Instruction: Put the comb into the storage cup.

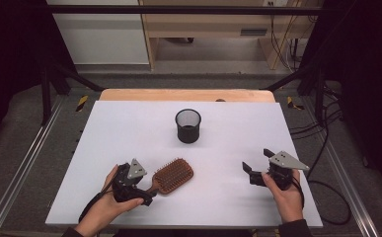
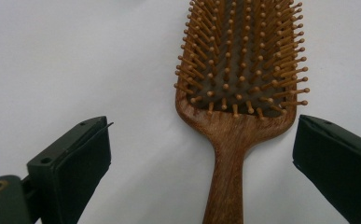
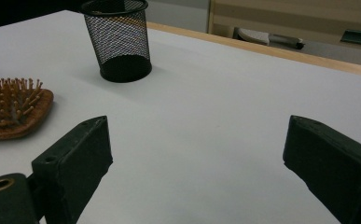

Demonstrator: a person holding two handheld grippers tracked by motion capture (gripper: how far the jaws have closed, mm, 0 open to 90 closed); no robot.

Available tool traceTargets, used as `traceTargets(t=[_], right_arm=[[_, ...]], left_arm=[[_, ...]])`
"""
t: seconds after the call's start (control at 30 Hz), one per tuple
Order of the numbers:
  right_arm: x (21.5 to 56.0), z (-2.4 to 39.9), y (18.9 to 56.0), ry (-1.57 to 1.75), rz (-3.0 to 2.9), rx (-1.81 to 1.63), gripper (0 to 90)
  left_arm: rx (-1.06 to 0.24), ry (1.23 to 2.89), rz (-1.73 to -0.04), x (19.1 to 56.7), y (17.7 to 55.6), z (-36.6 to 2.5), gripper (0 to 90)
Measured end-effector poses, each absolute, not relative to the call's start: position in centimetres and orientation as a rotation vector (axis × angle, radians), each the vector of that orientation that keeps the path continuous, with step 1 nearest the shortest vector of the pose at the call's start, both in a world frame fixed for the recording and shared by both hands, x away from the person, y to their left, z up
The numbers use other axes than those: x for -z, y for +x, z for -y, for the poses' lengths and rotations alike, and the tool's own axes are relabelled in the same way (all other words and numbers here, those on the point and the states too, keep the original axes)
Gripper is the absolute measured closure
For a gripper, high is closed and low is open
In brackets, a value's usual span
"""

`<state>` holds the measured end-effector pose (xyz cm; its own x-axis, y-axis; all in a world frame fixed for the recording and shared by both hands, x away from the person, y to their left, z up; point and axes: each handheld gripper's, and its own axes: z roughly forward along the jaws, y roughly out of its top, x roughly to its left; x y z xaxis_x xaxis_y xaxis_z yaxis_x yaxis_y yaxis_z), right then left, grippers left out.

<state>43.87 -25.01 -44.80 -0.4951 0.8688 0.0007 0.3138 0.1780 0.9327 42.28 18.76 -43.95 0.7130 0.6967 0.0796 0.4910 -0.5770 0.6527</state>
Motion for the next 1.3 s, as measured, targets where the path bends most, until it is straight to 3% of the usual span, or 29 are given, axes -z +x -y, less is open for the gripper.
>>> traceTargets(t=[1.0,1.3], right_arm=[[44.87,24.94,43.89,1.113,-1.917,-1.306,7.7],[44.91,24.88,43.93,1.113,-1.922,-1.304,7.8]], left_arm=[[-0.368,2.418,-0.861,44.18,42.76,-18.16,6.5],[-0.323,2.471,-0.847,44.59,43.07,-17.98,15.8]])
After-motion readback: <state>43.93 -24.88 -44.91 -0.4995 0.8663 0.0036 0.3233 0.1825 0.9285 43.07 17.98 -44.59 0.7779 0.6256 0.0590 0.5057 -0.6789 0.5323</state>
